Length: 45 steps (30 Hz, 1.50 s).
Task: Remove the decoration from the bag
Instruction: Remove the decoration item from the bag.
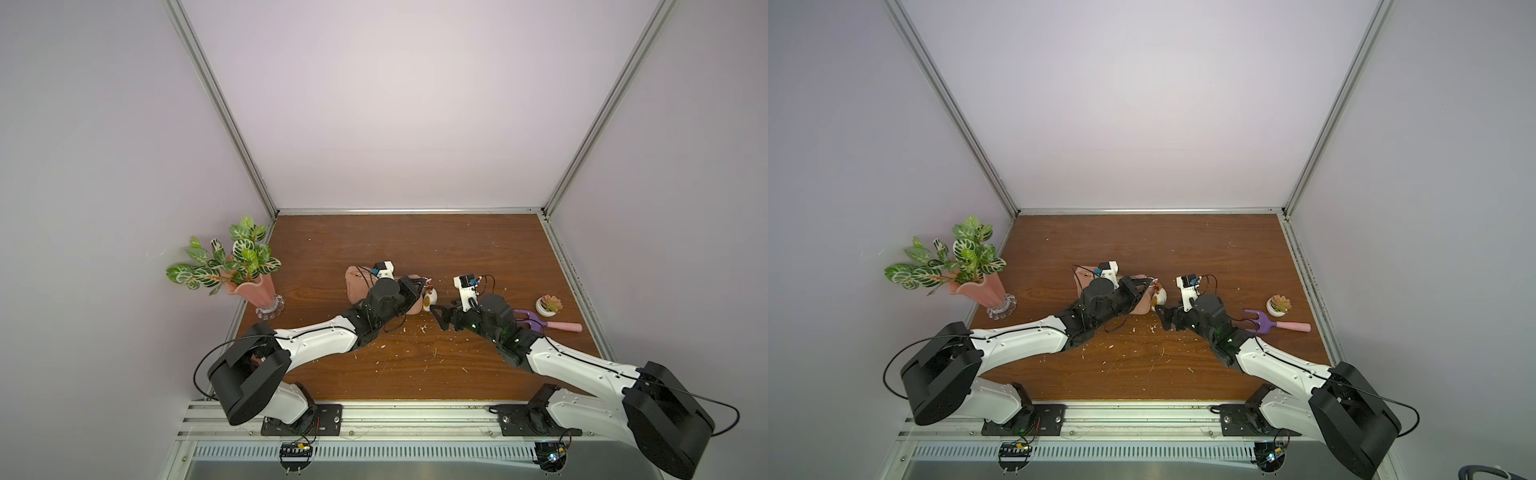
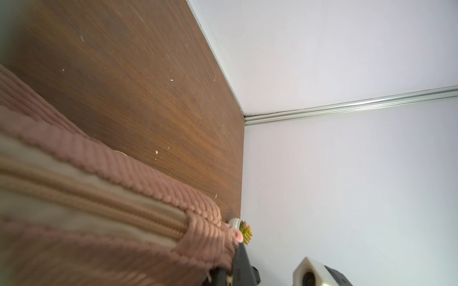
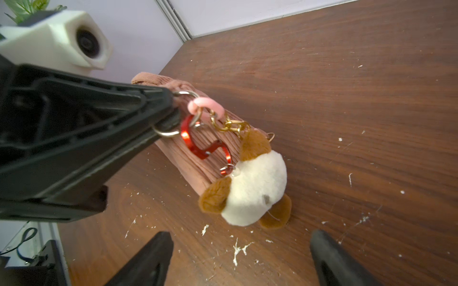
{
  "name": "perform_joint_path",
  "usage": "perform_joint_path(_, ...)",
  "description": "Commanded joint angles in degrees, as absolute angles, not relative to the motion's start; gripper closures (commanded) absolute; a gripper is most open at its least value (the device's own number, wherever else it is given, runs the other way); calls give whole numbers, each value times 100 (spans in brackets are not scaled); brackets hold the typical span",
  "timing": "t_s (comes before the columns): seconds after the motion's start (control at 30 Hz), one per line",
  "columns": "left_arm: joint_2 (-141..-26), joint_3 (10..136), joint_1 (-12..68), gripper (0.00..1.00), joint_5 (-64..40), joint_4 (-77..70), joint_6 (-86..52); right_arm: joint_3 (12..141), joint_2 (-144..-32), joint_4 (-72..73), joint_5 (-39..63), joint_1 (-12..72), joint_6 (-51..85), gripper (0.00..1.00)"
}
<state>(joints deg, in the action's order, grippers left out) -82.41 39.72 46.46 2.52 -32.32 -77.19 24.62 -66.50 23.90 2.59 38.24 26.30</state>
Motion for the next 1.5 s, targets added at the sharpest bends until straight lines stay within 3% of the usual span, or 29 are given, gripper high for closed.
perform_joint_path(0.0, -8019, 4075, 4571, 100, 141, -3478, -7694, 2636, -6809, 2925, 0, 3847, 2391, 10)
perform_joint_path(0.57, -8086, 4017, 4324, 100, -181, -3533, -7636, 3268, -8358, 4054, 428, 3845, 2719, 13)
perform_joint_path(0.7, -8100, 4016, 4315, 100, -193, -3526, -7629, 3316, -8564, 4100, 600, 3845, 2730, 26)
perform_joint_path(0.83, -8159, 4016, 4311, 100, -193, -3581, -7629, 3220, -8510, 4019, 743, 3834, 2684, 53)
perform_joint_path(1.0, -8223, 4032, 4274, 100, -193, -3620, -7622, 2981, -8184, 3826, 908, 3836, 2597, 69)
perform_joint_path(1.17, -8240, 4040, 4219, 100, -222, -3630, -7600, 2879, -7866, 3489, 1082, 3836, 2495, 78)
perform_joint_path(1.47, -8207, 4027, 4157, 100, -214, -3604, -7530, 2823, -7546, 2936, 1993, 3824, 2217, 82)
